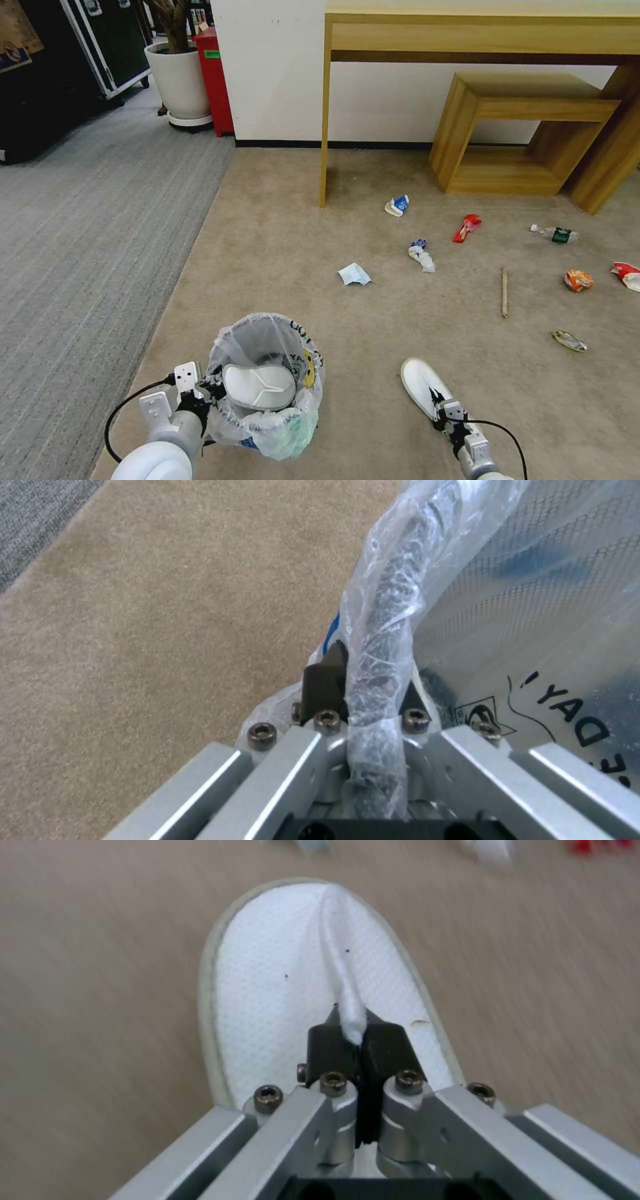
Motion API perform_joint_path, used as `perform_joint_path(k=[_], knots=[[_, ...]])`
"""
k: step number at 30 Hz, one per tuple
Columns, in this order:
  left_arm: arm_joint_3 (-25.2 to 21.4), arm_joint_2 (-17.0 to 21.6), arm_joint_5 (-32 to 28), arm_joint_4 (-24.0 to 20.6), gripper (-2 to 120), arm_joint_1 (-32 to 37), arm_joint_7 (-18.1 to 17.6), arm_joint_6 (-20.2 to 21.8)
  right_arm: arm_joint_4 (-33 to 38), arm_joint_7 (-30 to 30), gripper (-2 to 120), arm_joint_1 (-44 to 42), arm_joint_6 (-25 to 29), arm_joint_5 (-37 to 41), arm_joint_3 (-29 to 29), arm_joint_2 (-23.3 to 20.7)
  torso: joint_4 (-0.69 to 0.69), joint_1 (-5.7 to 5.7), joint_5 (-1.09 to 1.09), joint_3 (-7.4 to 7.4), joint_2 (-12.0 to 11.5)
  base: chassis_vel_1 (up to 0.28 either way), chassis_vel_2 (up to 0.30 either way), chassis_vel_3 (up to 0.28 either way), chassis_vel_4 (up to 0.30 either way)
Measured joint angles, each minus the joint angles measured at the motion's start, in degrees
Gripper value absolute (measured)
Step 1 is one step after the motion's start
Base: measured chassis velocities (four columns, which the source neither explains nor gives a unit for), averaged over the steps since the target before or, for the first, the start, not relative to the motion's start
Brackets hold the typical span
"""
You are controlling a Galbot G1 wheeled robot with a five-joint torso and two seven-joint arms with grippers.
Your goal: Pick up the trash bin and place the garbage on the floor into it.
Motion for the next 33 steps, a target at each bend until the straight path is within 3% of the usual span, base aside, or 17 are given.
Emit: perform_joint_path(k=[2, 5, 6, 9, 14, 17, 24, 33], knots=[[0.0, 0.0, 0.0, 0.0, 0, 0.0, 0.0, 0.0, 2.2, -1.9, 0, -0.8, 1.4, 0.3, 0.7, -0.4, -0.01, 0.0, 0.0, 0.0, 0.0, 0.0, 0.0, 0.0, 0.0], [0.1, -0.4, 0.2, 0.3, 0, -0.2, 0.0, 0.0, 11.5, -10.9, 0, -3.9, 7.1, 0.5, 4.0, -2.4, 0.0, 0.0, -0.01, 0.0, 0.0, 0.0, 0.0, 0.0, 0.0], [0.1, -0.4, 0.2, 0.3, 0, -0.2, 0.0, 0.0, 11.5, -10.9, 0, -3.9, 7.1, 0.5, 4.0, -2.4, 0.0, 0.0, -0.01, 0.0, 0.0, 0.0, 0.0, 0.0, 0.0], [0.5, -1.0, 0.8, 0.2, 0, -0.2, 0.0, 0.1, 21.0, -17.1, 0, -5.8, 9.8, 0.4, 6.3, -5.0, -0.01, 0.0, -0.01, 0.0, 0.0, 0.0, 0.0, 0.0, 0.0], [0.6, -1.4, 1.3, -0.1, 0, 0.0, 0.0, 0.2, 28.0, -19.0, 0, -6.3, 10.2, 0.7, 7.2, -6.8, 0.0, 0.0, -0.01, 0.0, 0.0, 0.0, 0.0, 0.0, 0.0], [0.6, -1.8, 2.1, -1.1, 0, 0.7, 0.1, 0.5, 39.0, -20.5, 0, -4.7, 9.6, 2.4, 7.2, -10.9, -0.01, 0.0, -0.01, 0.0, 0.0, 0.0, 0.0, 0.0, 0.0], [0.2, -1.9, 2.7, -3.0, 0, 2.2, 0.2, 0.9, 45.5, -20.6, 0, 3.0, 7.3, 4.3, 0.8, -14.7, 0.0, 0.0, -0.01, 0.0, 0.0, 0.0, 0.0, 0.0, 0.0], [-0.1, -2.0, 3.2, -3.7, 0, 3.3, 0.4, 0.9, 42.9, -19.5, 0, 13.7, 7.2, 3.7, -11.8, -12.0, 0.0, 0.0, 0.0, 0.0, 0.0, 0.0, 0.0, 0.0, 0.0]])
